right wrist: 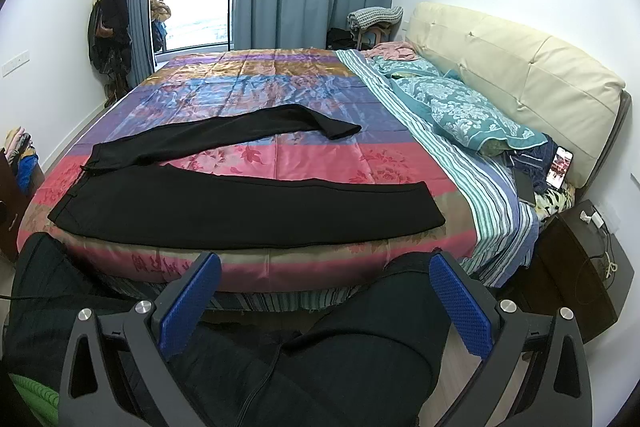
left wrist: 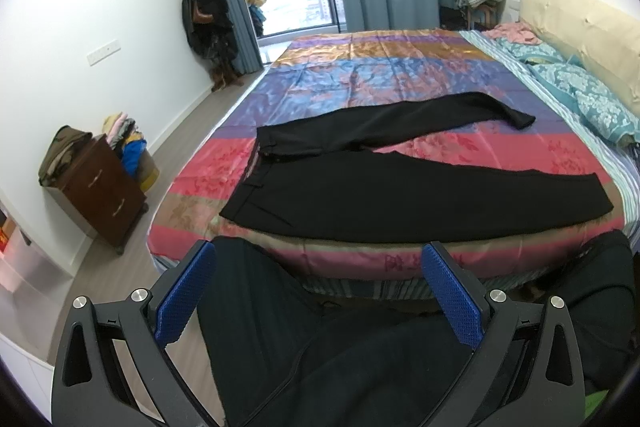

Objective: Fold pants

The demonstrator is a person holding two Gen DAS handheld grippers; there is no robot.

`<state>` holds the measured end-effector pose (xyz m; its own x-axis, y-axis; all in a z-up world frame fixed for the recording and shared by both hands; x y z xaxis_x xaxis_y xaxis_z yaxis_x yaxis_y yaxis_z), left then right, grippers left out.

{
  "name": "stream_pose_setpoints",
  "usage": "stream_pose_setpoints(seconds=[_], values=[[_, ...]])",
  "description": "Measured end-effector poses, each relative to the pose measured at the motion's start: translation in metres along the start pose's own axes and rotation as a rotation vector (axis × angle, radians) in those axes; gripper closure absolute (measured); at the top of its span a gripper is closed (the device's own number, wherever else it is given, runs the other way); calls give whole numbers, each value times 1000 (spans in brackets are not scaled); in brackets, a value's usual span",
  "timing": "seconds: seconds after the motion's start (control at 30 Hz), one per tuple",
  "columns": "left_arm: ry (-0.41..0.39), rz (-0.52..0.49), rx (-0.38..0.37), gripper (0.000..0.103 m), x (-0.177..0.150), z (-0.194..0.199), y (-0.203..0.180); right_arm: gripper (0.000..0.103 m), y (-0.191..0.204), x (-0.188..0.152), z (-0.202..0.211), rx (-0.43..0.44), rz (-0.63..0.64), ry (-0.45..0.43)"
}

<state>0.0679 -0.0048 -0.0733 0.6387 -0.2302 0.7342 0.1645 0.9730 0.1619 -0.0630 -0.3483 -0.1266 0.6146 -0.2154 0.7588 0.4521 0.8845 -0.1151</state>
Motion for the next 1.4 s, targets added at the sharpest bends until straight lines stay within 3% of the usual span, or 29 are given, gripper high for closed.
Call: stream_pose_setpoints(seconds=[1.4], values=[[5,-4,5,1,-2,-2,3,0,-1,-2,-2,2,-8,7]])
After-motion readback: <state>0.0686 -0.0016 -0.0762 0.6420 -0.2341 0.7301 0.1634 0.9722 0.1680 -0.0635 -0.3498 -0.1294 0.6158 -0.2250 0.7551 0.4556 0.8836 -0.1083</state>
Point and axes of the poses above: each gripper's, at about its wrist camera, not at the fingertips, and z roughly against the way its jaws point, y to its left, x to its top, the point moved 9 cm from there along -z, roughly the way its jaws point, and after that the axes turned 1 degree about -x, right-handed, at the moved point
